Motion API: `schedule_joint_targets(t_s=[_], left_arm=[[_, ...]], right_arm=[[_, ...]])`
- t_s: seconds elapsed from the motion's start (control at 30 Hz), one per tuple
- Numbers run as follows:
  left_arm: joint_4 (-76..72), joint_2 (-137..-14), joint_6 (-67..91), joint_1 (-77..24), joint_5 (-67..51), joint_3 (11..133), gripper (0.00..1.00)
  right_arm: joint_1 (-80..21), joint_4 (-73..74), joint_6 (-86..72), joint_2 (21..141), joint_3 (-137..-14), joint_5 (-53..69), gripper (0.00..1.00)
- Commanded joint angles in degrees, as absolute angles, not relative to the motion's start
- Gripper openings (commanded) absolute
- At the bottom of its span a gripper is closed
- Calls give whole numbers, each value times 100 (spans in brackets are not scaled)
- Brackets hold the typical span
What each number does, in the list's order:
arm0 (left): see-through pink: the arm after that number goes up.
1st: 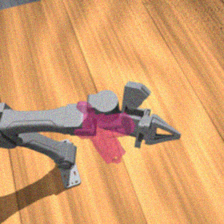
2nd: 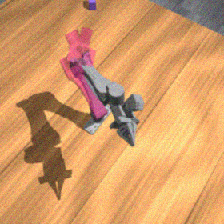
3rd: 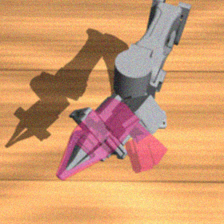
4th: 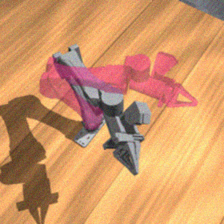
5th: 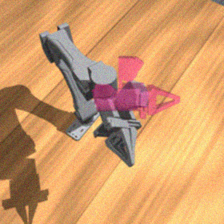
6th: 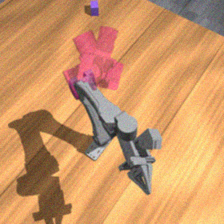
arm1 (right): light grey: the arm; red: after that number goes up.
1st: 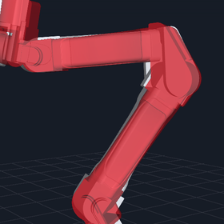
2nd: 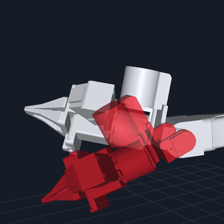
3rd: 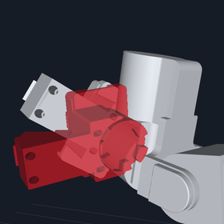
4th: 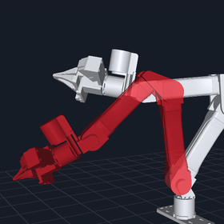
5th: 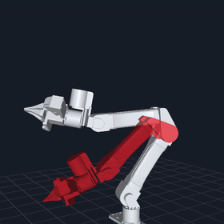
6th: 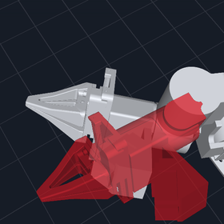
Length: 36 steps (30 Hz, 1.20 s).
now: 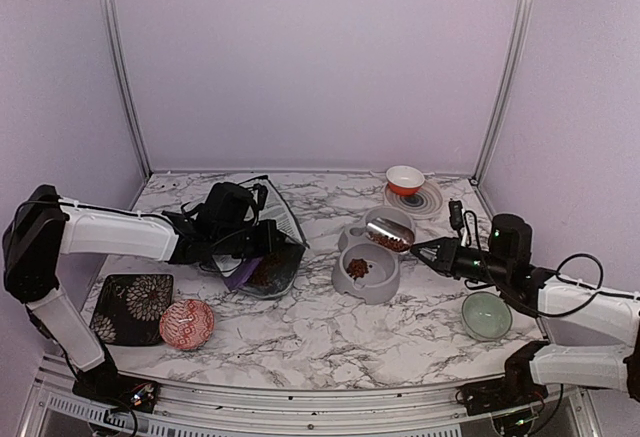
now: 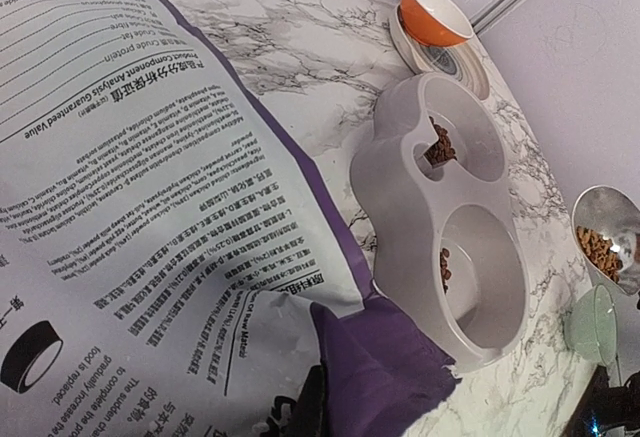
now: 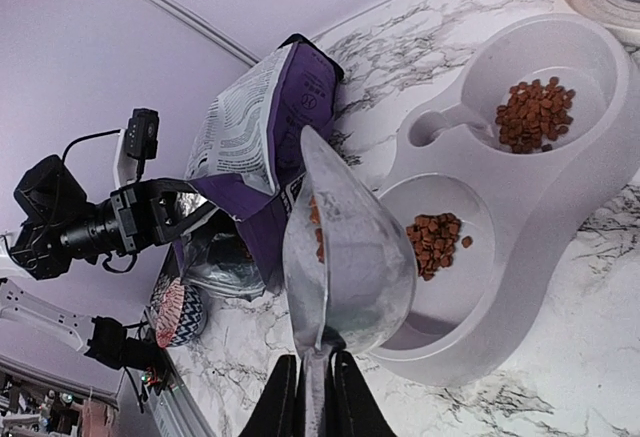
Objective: Serve the pet food
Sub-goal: Place the pet food in the pet food bowl.
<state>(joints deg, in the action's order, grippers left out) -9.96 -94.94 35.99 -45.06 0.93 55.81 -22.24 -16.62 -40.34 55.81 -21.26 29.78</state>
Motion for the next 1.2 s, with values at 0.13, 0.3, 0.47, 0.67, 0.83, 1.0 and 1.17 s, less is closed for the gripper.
schedule_joint_targets(t_s=[0.13,0.3,0.47,0.67,0.83,1.0,1.17], left_arm=[[-1114,-9199,3823,-4562,198,5405,0],[-1134,-9216,3832,-4587,211,5421,0],[-1143,-9243,3819,-4597,217,5432,0],[-1151,-9242,3806,-4597,246,5406,0],[-1168,-9249,3780,-4597,250,5414,0],[-1169,-9255,3749,-4599,280,5414,0],[-1180,-9285,3735,-4597,285,5429,0]], right_arm=[[-2177,-913,-3754,5063,-2132,2337,0],[-2176,-595,-3558,5039,-2226,2374,0],[-2185,-248,-3323,5147,-2434,2437,0],[-2196,-100,-3186,5265,-2550,2504,0],[-2247,161,-3016,5356,-2701,2368,0],[-2329,529,-2857,5417,-2913,2117,0],[-2421,724,-2773,5478,-3028,1950,0]])
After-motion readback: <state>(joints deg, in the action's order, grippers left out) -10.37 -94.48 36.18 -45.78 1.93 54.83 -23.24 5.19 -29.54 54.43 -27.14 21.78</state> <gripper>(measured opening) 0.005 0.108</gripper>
